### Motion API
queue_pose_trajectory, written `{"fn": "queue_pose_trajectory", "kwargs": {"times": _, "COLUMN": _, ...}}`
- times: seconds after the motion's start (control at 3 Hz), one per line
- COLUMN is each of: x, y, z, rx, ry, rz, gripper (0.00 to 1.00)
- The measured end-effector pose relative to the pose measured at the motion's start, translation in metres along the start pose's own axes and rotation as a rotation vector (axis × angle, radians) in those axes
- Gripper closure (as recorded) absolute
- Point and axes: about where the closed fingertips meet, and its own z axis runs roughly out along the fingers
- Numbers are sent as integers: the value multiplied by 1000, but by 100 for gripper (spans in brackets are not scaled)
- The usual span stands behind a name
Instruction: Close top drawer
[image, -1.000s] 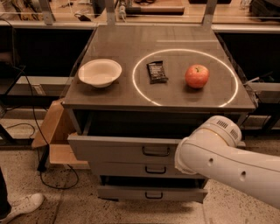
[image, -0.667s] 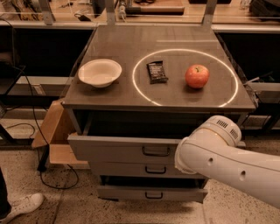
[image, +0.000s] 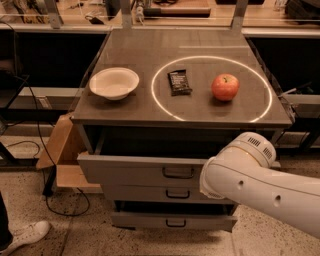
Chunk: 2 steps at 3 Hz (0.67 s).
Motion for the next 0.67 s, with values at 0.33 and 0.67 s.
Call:
{"fn": "queue_pose_trajectory", "kwargs": {"times": 0.33, "x": 0, "y": 0, "z": 0, "rx": 0, "ry": 0, "rz": 0, "gripper": 15}}
{"fn": "queue_pose_trajectory", "kwargs": {"times": 0.67, "x": 0, "y": 0, "z": 0, "rx": 0, "ry": 0, "rz": 0, "gripper": 0}}
